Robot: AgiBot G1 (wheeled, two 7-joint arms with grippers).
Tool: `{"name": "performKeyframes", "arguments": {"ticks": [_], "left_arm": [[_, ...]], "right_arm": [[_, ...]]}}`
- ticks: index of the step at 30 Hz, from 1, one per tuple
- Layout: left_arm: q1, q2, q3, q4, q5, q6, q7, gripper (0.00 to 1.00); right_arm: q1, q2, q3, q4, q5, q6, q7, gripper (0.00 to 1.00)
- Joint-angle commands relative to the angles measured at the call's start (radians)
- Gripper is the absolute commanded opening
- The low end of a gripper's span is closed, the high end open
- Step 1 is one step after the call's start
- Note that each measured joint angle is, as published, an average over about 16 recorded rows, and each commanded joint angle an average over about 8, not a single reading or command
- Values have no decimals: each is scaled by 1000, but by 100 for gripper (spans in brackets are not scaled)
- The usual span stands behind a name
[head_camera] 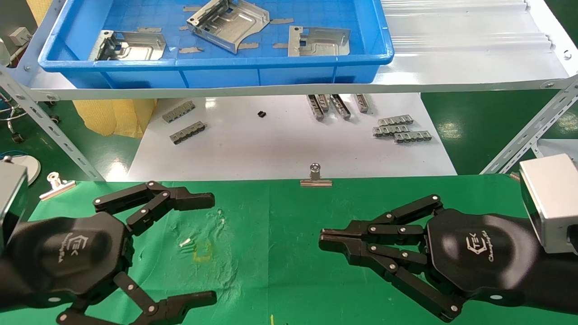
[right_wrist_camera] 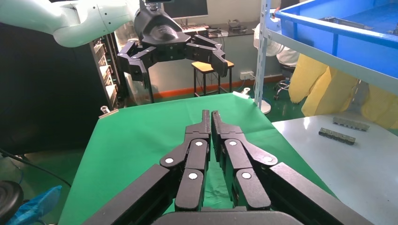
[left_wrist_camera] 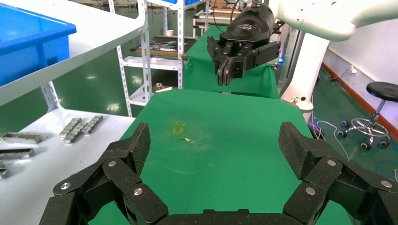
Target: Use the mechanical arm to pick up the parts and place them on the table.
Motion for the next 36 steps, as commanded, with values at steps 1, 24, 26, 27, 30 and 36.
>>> {"name": "performKeyframes", "arguments": {"ticks": [1, 24, 26, 27, 30, 36], "left_arm": [[0, 0, 0, 0, 0, 0, 0, 100], [-248, 66, 45, 95, 126, -2, -28, 100], [-330, 103, 66, 163, 171, 2, -22, 100], [-372, 125, 77, 205, 195, 4, -15, 100], [-496, 196, 108, 357, 269, -7, 19, 100], [-708, 356, 154, 713, 420, -188, 108, 100]], "right_arm": [[0, 0, 0, 0, 0, 0, 0, 0], [0, 0, 0, 0, 0, 0, 0, 0], [0, 0, 0, 0, 0, 0, 0, 0], [0, 0, 0, 0, 0, 0, 0, 0], [0, 0, 0, 0, 0, 0, 0, 0], [0, 0, 0, 0, 0, 0, 0, 0]]}}
